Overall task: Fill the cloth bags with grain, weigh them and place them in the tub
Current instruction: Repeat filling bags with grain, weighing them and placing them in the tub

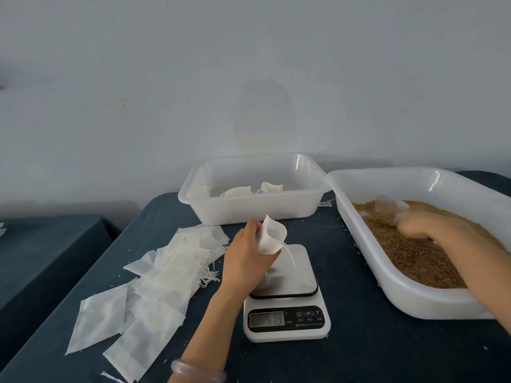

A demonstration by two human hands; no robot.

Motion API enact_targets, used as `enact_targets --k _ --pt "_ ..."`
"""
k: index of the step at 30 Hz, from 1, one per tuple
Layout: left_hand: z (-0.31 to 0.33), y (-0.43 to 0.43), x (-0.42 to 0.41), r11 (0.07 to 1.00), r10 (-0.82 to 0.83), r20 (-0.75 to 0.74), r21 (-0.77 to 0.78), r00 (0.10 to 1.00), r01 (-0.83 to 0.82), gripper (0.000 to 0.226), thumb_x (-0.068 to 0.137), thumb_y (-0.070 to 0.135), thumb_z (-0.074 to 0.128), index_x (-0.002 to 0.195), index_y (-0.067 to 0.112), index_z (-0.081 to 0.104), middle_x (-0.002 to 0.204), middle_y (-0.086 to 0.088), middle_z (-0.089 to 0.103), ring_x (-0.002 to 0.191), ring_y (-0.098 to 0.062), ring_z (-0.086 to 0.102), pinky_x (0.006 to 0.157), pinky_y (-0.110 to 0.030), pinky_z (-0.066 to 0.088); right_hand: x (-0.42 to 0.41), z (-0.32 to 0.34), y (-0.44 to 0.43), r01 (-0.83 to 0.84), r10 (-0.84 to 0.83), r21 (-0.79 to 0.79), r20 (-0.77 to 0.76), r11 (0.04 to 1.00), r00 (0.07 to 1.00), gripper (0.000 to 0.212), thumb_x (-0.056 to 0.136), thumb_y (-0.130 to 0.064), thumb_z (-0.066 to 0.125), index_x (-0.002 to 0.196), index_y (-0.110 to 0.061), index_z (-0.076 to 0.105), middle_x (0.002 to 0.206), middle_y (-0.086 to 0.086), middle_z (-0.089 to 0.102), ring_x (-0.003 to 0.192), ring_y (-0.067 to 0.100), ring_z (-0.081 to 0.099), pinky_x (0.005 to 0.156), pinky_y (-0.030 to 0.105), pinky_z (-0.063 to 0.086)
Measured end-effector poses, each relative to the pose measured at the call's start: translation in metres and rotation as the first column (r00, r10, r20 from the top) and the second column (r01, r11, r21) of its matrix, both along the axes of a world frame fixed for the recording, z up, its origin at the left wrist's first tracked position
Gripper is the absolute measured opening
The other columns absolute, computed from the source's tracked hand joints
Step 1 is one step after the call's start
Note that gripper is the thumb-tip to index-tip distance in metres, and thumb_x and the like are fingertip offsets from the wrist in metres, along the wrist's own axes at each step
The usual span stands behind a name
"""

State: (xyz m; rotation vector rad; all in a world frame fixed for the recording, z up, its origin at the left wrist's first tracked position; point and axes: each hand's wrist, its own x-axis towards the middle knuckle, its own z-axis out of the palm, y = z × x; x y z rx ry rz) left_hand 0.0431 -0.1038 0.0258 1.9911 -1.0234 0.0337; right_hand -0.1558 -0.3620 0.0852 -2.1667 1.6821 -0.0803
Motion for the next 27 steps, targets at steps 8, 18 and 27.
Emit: enact_targets --k 8,18,27 --pt "0.000 0.001 0.001 1.000 0.000 0.001 -0.009 1.000 0.000 0.031 0.080 0.035 0.072 0.097 0.027 0.047 0.095 0.010 0.062 0.090 -0.017 0.058 0.075 -0.037 0.049 0.000 -0.015 0.004 -0.098 0.104 0.047 -0.152 0.994 0.983 0.054 0.097 0.001 0.039 0.150 0.001 0.028 0.141 0.021 0.046 0.116 0.025 0.057 0.100 0.032 0.048" --pt "0.003 0.001 -0.001 1.000 0.005 -0.005 -0.009 1.000 -0.005 0.030 0.081 0.033 0.071 0.096 0.027 0.046 0.094 0.010 0.061 0.089 -0.017 0.058 0.075 -0.036 0.048 -0.001 0.009 0.016 -0.183 0.094 0.397 0.234 0.899 0.968 0.018 0.099 -0.010 0.045 0.100 0.004 0.056 0.064 0.008 0.053 0.045 0.015 0.045 0.037 0.021 0.038" --pt "0.005 0.003 -0.002 0.999 0.000 -0.065 -0.050 0.998 -0.003 0.024 0.083 0.033 0.066 0.097 0.022 0.049 0.087 0.007 0.062 0.084 -0.018 0.060 0.072 -0.040 0.051 -0.003 0.012 0.007 -0.088 -0.047 0.265 0.464 0.960 0.884 0.030 0.096 -0.033 0.058 0.085 -0.005 0.056 0.038 0.001 0.052 0.025 0.010 0.038 0.028 0.016 0.030"
